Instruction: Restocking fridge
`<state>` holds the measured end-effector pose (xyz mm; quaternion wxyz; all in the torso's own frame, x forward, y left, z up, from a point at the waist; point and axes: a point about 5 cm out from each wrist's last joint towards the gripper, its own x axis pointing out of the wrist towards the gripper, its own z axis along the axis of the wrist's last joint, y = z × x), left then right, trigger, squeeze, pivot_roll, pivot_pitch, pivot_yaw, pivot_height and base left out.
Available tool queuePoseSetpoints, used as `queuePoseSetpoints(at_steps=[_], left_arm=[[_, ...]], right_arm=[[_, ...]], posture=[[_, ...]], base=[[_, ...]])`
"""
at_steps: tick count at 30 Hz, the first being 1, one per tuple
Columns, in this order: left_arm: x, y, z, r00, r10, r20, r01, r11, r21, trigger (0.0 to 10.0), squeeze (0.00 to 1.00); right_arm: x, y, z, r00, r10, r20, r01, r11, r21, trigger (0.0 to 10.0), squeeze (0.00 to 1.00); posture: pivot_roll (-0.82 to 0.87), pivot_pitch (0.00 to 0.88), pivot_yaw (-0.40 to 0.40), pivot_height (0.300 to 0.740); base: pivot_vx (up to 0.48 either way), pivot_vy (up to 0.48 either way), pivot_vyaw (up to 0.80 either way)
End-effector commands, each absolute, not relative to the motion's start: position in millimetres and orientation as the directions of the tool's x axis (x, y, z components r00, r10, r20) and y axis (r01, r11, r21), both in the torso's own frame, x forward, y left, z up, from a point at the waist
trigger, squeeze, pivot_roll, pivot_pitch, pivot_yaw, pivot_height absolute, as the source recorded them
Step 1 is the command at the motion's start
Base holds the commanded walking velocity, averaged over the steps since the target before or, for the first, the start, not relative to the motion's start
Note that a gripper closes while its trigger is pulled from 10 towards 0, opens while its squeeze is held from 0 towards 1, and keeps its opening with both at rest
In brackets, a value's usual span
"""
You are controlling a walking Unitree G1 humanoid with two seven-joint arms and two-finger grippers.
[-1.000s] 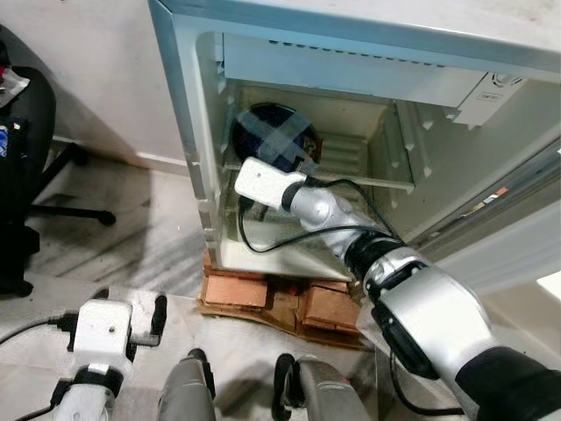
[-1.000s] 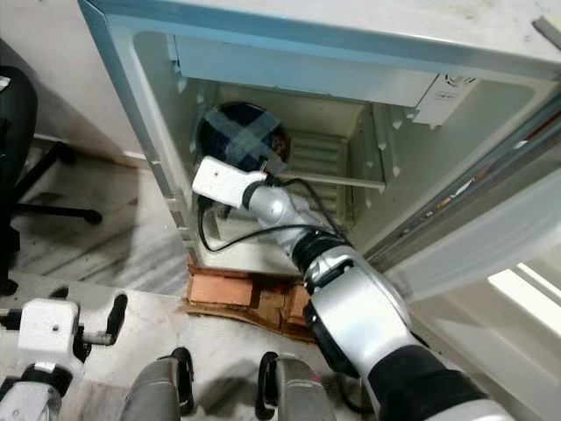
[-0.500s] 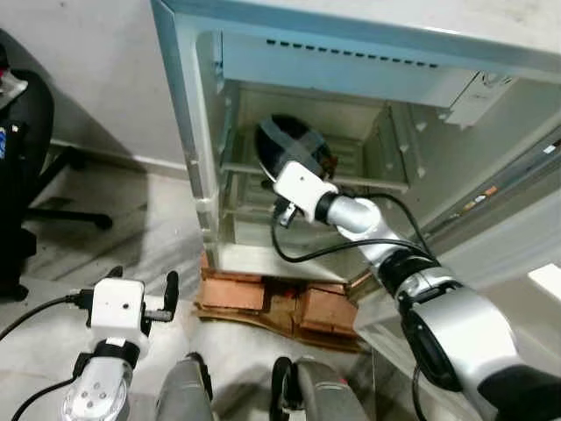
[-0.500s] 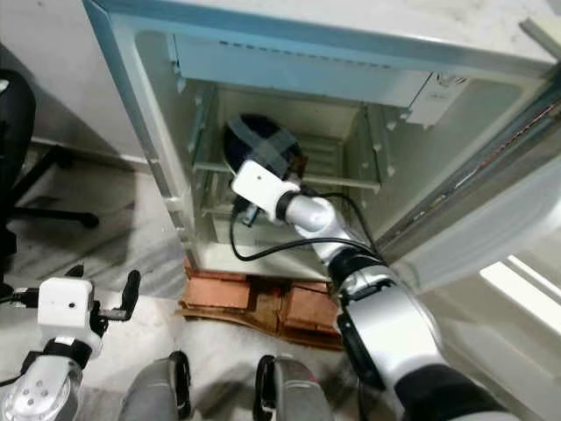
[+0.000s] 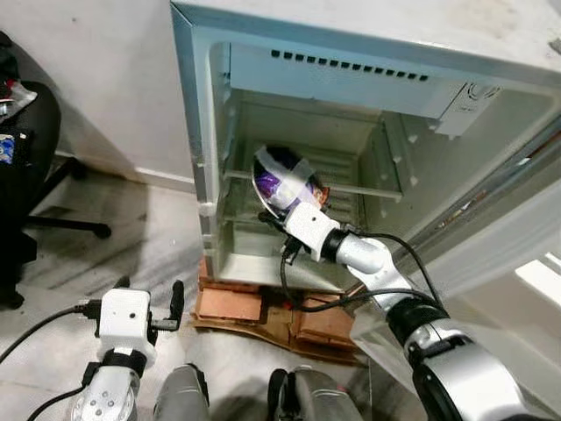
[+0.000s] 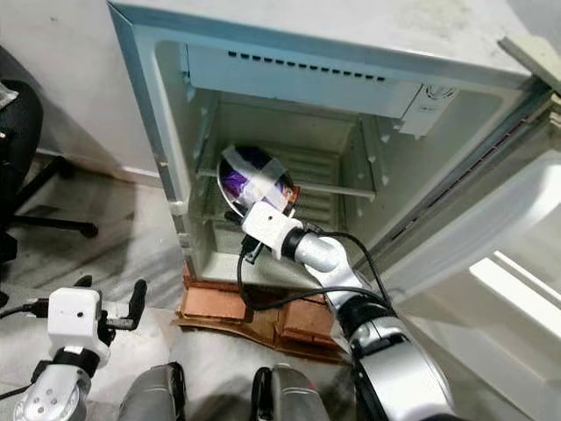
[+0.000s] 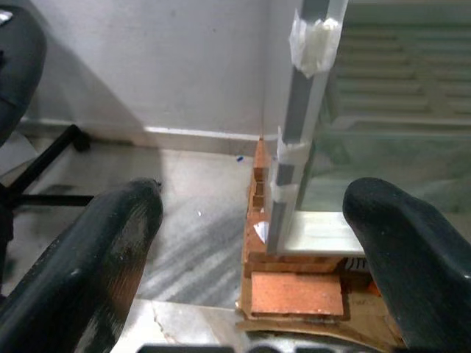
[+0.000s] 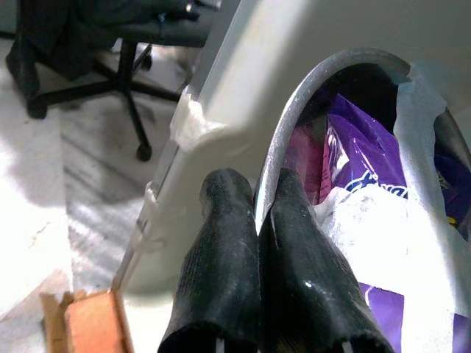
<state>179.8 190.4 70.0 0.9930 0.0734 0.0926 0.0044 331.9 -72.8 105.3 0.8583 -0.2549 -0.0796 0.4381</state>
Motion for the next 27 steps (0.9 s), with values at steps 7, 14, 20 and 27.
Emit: queuePoseSetpoints(at_steps=[7,14,20,27], left_arm=[[180.3,186.5,66.4,0.982,0.023,-0.187,0.002,0.991,0.135,10.0,0.0],[179.2,185.0,63.8,0.982,0.021,-0.189,0.004,0.991,0.13,10.0,0.0],[181.7,185.1,63.9,0.983,0.016,-0.184,0.008,0.991,0.132,10.0,0.0],[183.0,183.9,63.8,0.984,0.007,-0.18,0.017,0.992,0.128,10.0,0.0]], right_arm=[[332.2,-79.1,110.3,0.612,0.787,-0.079,-0.687,0.479,-0.546,10.0,0.0],[330.7,-78.5,109.7,0.605,0.791,-0.09,-0.693,0.467,-0.55,10.0,0.0],[327.9,-77.1,107.3,0.588,0.802,-0.104,-0.701,0.441,-0.561,10.0,0.0],[327.7,-77.8,107.2,0.585,0.803,-0.109,-0.701,0.434,-0.565,10.0,0.0]], posture=[[0.14,0.094,-0.142,0.74],[0.14,0.091,-0.141,0.74],[0.14,0.087,-0.139,0.74],[0.14,0.086,-0.137,0.74]], base=[[0.0,0.0,0.0],[0.0,0.0,0.0],[0.0,0.0,0.0],[0.0,0.173,0.0]])
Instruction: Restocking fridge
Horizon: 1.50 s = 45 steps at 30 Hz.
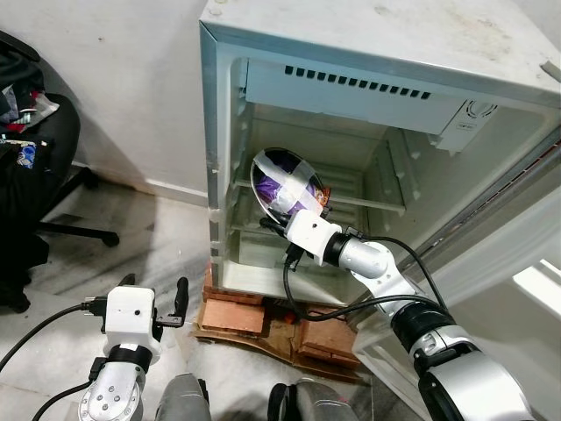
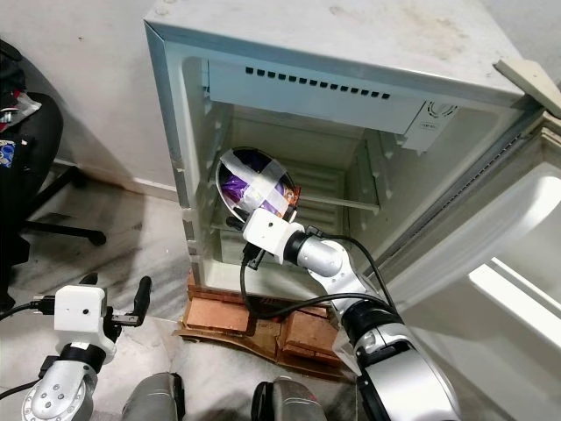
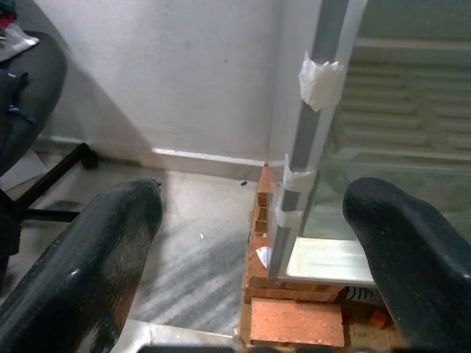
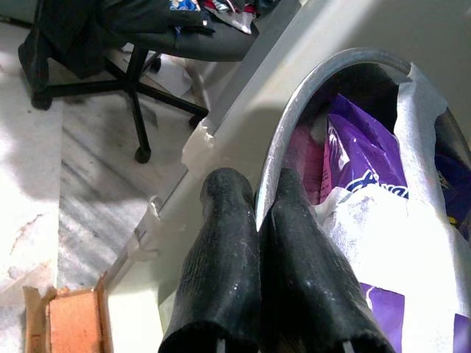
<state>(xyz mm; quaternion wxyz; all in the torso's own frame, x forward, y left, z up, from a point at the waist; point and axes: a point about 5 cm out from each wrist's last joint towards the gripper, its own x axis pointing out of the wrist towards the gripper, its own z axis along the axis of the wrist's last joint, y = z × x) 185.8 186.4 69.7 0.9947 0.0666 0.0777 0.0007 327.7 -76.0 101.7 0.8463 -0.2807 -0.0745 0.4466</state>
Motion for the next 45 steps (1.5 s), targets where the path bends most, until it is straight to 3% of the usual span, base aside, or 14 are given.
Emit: queuePoseSetpoints(at_steps=[1,17,27,31,45], left_arm=[[183.3,183.7,63.8,0.984,0.006,-0.18,0.018,0.992,0.127,10.0,0.0],[184.2,182.2,62.4,0.983,-0.004,-0.182,0.027,0.992,0.126,10.0,0.0],[184.1,181.4,61.6,0.983,-0.006,-0.185,0.029,0.992,0.126,10.0,0.0],[180.7,182.6,61.0,0.982,0.004,-0.188,0.02,0.992,0.128,10.0,0.0],[173.7,189.6,59.9,0.981,-0.002,-0.193,0.024,0.993,0.115,10.0,0.0]], right_arm=[[327.8,-78.0,107.2,0.585,0.803,-0.11,-0.701,0.434,-0.566,10.0,0.0],[326.5,-78.5,105.9,0.579,0.806,-0.121,-0.702,0.418,-0.577,10.0,0.0],[328.9,-82.4,106.0,0.61,0.782,-0.125,-0.672,0.428,-0.604,10.0,0.0],[327.3,-103.0,101.9,0.679,0.724,-0.117,-0.648,0.517,-0.56,10.0,0.0],[282.9,-140.1,102.1,0.744,0.666,-0.047,-0.599,0.634,-0.489,10.0,0.0]], posture=[[0.14,0.086,-0.137,0.74],[0.13,0.087,-0.136,0.74],[0.13,0.088,-0.137,0.74],[0.13,0.085,-0.137,0.74],[0.09,0.077,-0.114,0.74]], base=[[0.0,0.244,0.0],[0.0,0.244,0.0],[0.0,0.0,0.0],[0.0,0.0,0.0],[0.0,0.0,0.0]])
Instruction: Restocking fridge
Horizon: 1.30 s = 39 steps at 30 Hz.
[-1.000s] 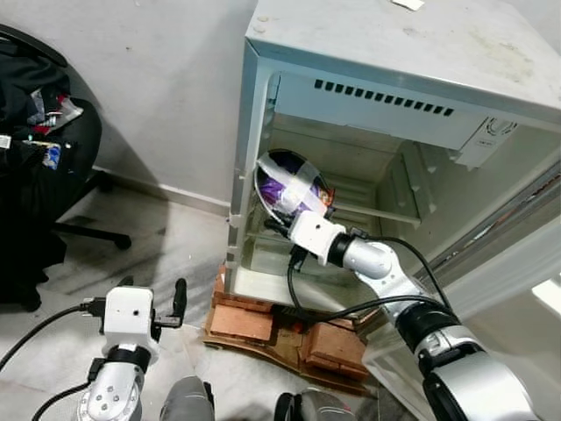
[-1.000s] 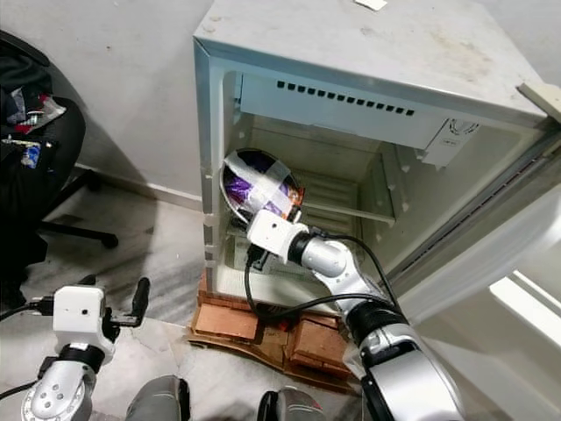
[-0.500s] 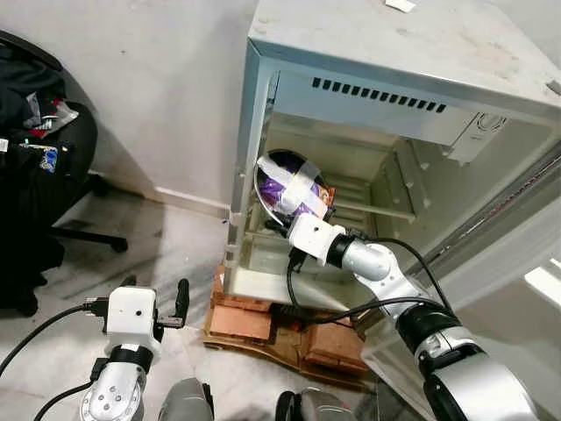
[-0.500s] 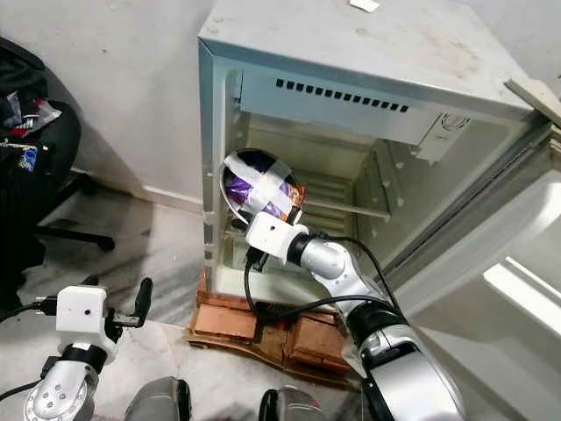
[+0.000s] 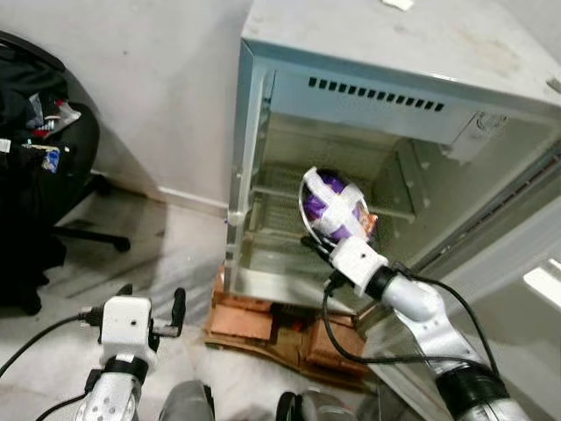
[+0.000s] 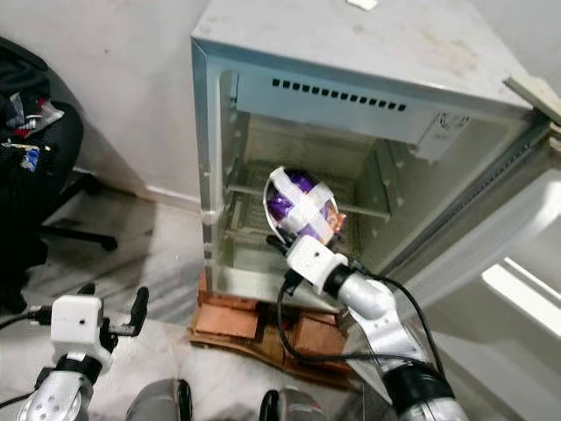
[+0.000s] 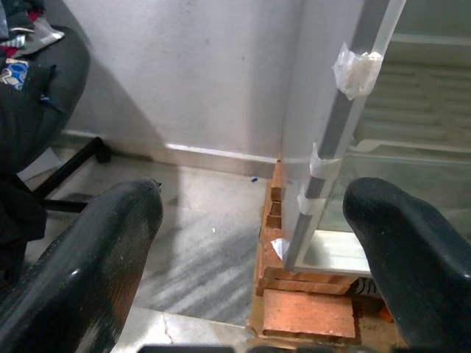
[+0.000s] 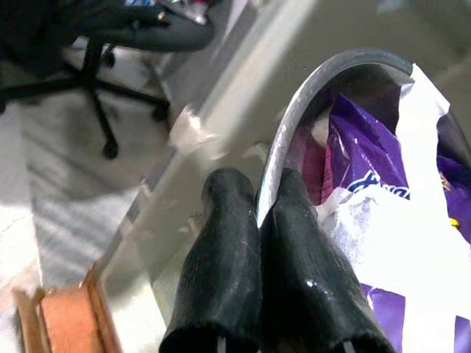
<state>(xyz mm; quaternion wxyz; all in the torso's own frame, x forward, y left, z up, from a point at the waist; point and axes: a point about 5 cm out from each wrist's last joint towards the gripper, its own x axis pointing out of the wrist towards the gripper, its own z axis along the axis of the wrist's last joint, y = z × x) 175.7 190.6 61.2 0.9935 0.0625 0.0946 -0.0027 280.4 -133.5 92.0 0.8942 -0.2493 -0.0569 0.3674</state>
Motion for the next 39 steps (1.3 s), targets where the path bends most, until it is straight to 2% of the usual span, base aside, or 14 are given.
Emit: queuePoseSetpoints(at_steps=[1,12,31,39], left_arm=[[174.0,189.3,60.1,0.982,-0.01,-0.19,0.031,0.993,0.112,10.0,0.0],[178.3,185.3,60.4,0.982,-0.032,-0.185,0.051,0.994,0.101,10.0,0.0],[178.8,186.6,59.5,0.981,-0.033,-0.193,0.054,0.993,0.106,10.0,0.0],[179.3,186.9,59.0,0.981,-0.022,-0.194,0.044,0.993,0.109,10.0,0.0]], right_arm=[[277.7,-142.0,102.4,0.739,0.671,-0.057,-0.609,0.63,-0.481,10.0,0.0],[266.4,-129.8,102.1,0.679,0.728,-0.095,-0.68,0.574,-0.456,10.0,0.0],[263.8,-125.8,98.9,0.652,0.744,-0.148,-0.72,0.545,-0.43,10.0,0.0],[265.0,-125.1,93.4,0.635,0.753,-0.175,-0.736,0.52,-0.433,10.0,0.0]], posture=[[0.09,0.078,-0.112,0.74],[0.09,0.075,-0.112,0.74],[0.09,0.073,-0.111,0.74],[0.1,0.071,-0.111,0.74]], base=[[0.0,0.0,0.0],[0.306,0.0,0.0],[0.346,0.0,0.0],[0.03,0.0,0.0]])
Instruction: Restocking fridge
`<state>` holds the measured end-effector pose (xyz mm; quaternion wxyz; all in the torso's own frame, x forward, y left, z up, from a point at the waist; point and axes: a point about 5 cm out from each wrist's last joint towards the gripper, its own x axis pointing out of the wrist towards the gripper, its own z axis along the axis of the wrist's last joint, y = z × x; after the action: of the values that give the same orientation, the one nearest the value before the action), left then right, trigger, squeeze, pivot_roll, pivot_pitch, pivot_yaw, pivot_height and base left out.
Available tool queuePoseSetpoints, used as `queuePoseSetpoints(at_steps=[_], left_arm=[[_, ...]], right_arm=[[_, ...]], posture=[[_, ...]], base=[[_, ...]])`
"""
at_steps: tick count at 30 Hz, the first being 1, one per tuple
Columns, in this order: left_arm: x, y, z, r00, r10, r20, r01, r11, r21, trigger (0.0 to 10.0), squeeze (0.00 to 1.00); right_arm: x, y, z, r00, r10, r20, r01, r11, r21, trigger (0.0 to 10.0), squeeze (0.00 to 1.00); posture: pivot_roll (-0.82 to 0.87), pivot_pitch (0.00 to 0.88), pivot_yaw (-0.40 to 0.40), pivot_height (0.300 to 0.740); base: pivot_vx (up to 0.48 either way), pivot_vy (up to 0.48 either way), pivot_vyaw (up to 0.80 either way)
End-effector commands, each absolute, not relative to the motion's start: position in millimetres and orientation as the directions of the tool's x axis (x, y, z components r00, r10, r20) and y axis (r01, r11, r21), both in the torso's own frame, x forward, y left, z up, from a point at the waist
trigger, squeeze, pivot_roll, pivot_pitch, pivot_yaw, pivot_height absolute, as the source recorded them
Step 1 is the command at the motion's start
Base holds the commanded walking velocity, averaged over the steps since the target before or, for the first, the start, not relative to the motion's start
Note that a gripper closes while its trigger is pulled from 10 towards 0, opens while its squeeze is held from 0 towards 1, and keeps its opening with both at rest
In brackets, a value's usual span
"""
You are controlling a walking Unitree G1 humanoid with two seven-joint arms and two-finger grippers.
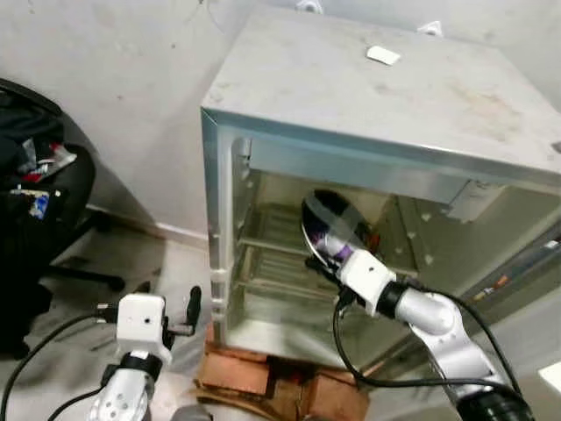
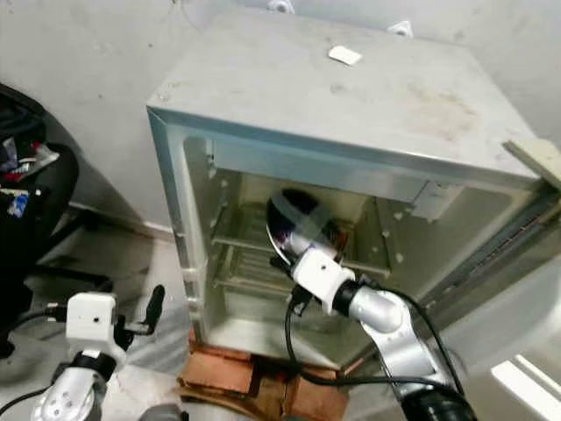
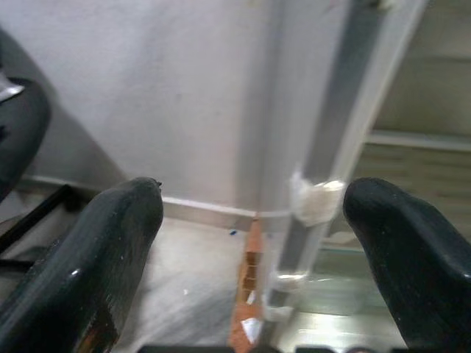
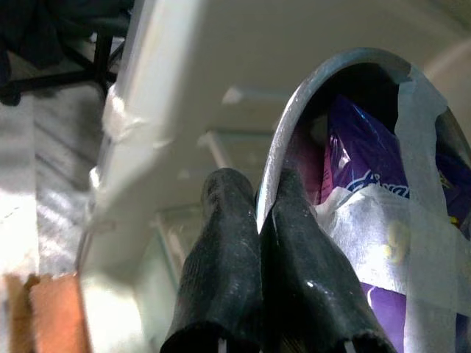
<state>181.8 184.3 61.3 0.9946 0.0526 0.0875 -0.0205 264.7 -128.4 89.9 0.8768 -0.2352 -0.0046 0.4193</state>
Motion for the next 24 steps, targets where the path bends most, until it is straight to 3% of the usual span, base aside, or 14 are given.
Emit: queuePoseSetpoints(at_steps=[1,11,14,17,24], left_arm=[[179.3,187.1,58.9,0.981,-0.021,-0.194,0.043,0.993,0.109,10.0,0.0],[173.4,187.4,58.9,0.979,0.006,-0.204,0.021,0.991,0.133,10.0,0.0],[170.8,188.2,63.5,0.979,0.01,-0.201,0.018,0.99,0.137,10.0,0.0],[162.4,196.7,64.8,0.977,0.048,-0.209,-0.017,0.988,0.15,10.0,0.0],[145.4,198.2,66.5,0.97,0.057,-0.237,-0.016,0.984,0.175,10.0,0.0]], right_arm=[[265.2,-124.5,93.1,0.631,0.755,-0.178,-0.739,0.515,-0.434,10.0,0.0],[276.0,-106.1,86.4,0.552,0.803,-0.225,-0.786,0.411,-0.462,10.0,0.0],[292.2,-92.6,88.2,0.554,0.806,-0.209,-0.8,0.445,-0.403,10.0,0.0],[304.6,-77.4,92.8,0.505,0.831,-0.233,-0.807,0.358,-0.469,10.0,0.0],[336.8,-56.9,108.1,0.5,0.817,-0.288,-0.808,0.321,-0.494,10.0,0.0]], posture=[[0.1,0.07,-0.112,0.74],[0.13,0.091,-0.12,0.74],[0.16,0.135,-0.146,0.74],[0.17,0.164,-0.159,0.74],[0.21,0.216,-0.168,0.74]], base=[[0.0,0.0,0.0],[0.0,0.0,0.0],[0.0,0.0,0.0],[0.0,0.0,0.0],[0.0,0.0,0.0]])
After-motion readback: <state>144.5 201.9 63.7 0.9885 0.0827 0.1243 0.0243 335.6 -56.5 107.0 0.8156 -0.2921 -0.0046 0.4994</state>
